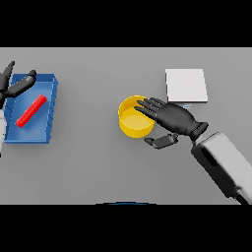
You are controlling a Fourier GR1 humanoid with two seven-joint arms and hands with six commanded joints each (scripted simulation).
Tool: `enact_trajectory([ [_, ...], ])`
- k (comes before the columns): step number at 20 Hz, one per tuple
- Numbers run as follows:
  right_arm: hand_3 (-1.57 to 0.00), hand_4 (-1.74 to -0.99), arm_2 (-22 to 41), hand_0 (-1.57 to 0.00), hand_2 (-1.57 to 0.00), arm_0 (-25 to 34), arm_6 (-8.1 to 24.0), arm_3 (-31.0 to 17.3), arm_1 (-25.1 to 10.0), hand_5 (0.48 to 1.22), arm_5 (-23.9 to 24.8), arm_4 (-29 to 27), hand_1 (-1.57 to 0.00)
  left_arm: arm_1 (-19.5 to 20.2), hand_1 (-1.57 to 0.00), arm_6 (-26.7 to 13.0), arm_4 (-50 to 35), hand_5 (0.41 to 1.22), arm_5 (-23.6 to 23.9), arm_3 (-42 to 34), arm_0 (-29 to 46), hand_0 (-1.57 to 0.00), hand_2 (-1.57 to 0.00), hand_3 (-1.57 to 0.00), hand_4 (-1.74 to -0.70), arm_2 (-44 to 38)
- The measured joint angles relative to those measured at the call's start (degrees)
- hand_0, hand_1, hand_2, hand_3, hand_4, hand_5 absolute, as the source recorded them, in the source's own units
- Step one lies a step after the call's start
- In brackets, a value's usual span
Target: Pick up the red beaker and tilt it to pour out 1 green nut into yellow bowl. Pick up the yellow bowl and place it on the metallic measuring scale.
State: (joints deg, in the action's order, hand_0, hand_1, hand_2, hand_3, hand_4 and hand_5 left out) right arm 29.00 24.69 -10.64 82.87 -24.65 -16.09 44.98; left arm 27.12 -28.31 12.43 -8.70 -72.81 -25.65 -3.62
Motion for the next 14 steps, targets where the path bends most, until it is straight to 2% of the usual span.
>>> enact_trajectory([
  [5,0.00,-1.157,3.9,0.00,0.00,5.5,-3.3,-6.8,0.5,0.652,-2.9,2.4,0.00,-0.3,0.00,0.7,0.3,0.693,0.1,1.0,0.5,0.00,0.00,0.00,-0.81,0.1],
  [8,0.00,-1.162,6.6,0.00,0.00,9.0,-3.1,-10.0,2.1,0.667,-6.0,3.6,0.00,-0.1,0.00,0.7,0.6,0.700,0.3,1.5,-0.4,0.00,0.00,0.00,-0.81,0.0],
  [11,0.00,-1.174,8.5,0.00,0.00,11.0,-3.1,-11.9,2.2,0.674,-8.5,4.8,0.00,0.3,0.00,1.4,0.6,0.703,-0.2,1.2,0.0,0.00,0.00,0.00,-0.80,0.1],
  [14,0.00,-1.184,9.8,0.00,0.00,12.6,-2.3,-15.9,4.1,0.676,-8.4,5.9,0.00,0.3,0.00,1.9,1.0,0.703,-0.1,2.1,-0.4,0.00,0.00,0.00,-0.80,0.2],
])
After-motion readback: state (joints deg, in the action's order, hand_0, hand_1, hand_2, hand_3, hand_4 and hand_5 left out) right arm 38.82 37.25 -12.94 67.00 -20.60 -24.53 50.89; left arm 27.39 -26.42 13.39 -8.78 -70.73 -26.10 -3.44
